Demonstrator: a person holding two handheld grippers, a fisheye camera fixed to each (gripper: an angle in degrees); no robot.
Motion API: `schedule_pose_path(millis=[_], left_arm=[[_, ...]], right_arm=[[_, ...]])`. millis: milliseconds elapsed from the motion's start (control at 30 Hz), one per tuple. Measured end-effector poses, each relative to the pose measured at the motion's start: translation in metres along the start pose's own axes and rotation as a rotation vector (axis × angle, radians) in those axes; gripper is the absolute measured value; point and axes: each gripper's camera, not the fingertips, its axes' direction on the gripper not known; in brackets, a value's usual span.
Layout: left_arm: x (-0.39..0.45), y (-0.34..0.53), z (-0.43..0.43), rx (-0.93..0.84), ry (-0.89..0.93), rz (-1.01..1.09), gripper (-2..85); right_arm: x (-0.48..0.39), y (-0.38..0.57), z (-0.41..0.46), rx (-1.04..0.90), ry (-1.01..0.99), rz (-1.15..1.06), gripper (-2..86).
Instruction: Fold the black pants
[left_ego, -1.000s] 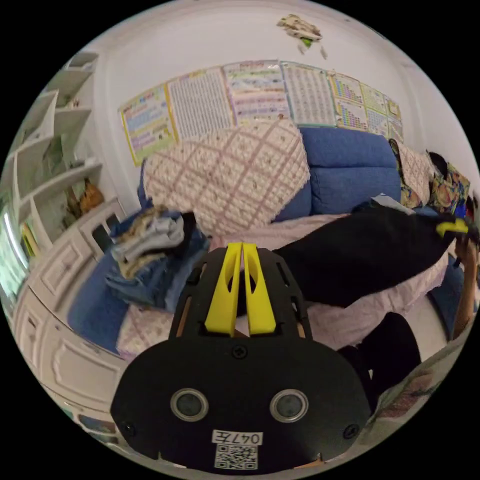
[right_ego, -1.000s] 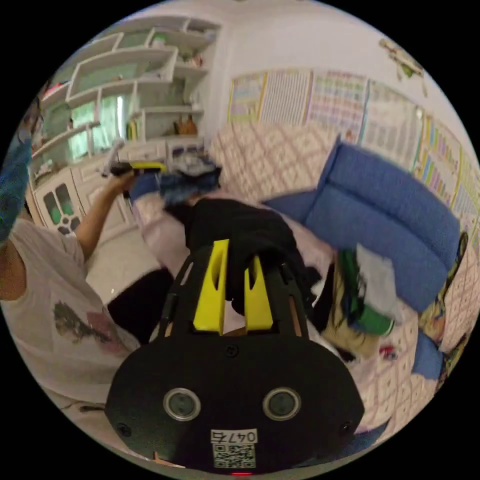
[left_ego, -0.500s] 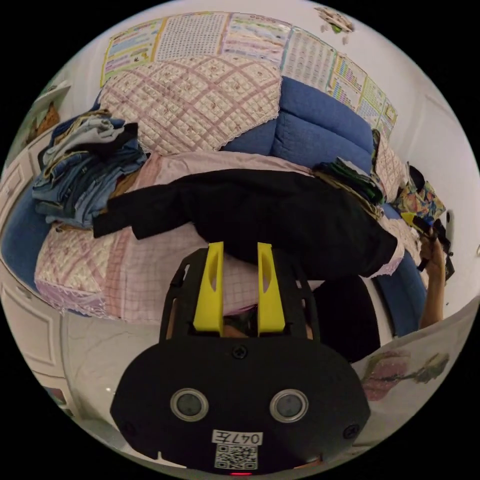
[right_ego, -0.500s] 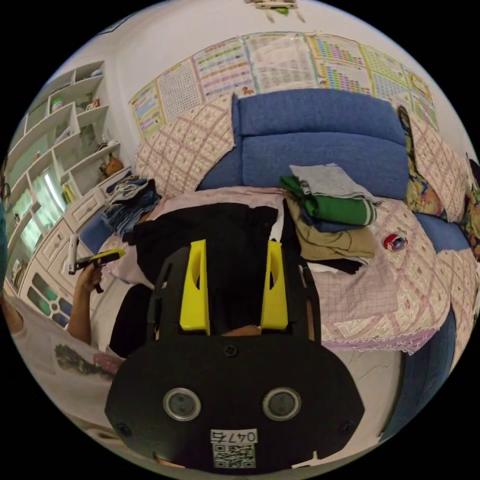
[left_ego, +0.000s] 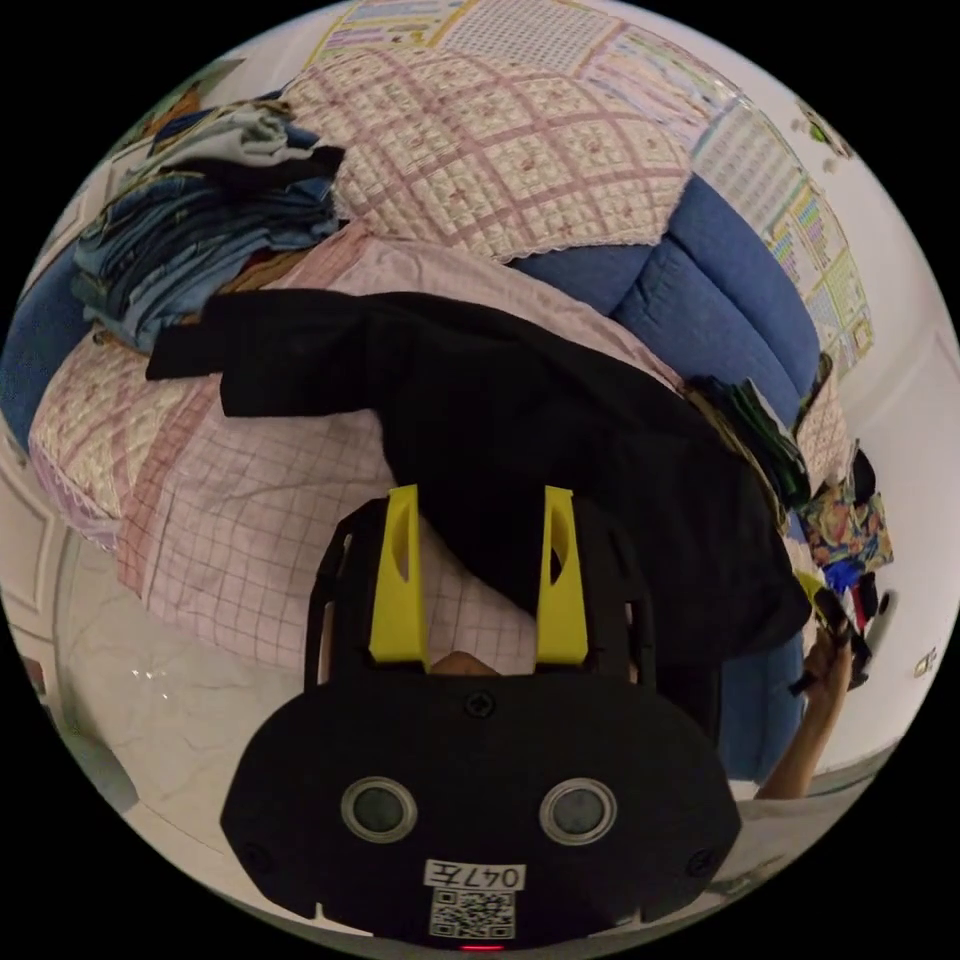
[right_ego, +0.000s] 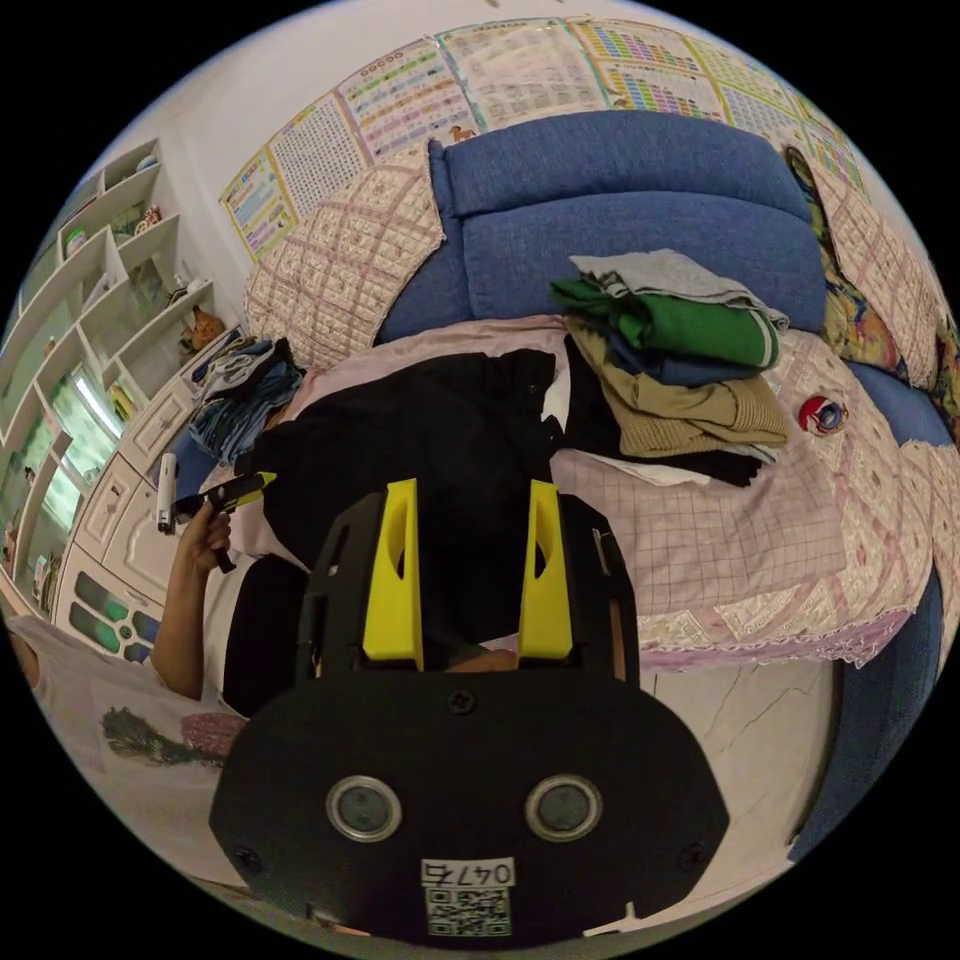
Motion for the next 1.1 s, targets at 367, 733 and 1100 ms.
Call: schedule_pose_path(millis=[367, 733, 1100], left_arm=[[-0.062, -0.01, -0.093, 0.417, -0.037, 0.147, -0.8], [-0.178, 0.027, -0.078, 0.177, -0.541, 0.073, 11.5], [-0.036, 0.105, 0.061, -0.096, 0.153, 0.786, 11.9]], right_arm=[[-0.094, -0.042, 0.024, 0.096, -0.103, -0.317, 0.0], [-0.172, -0.085, 0.051, -0.13, 0.01, -0.429, 6.2], [-0.232, -0.131, 0.123, -0.298, 0.218, -0.417, 7.1]])
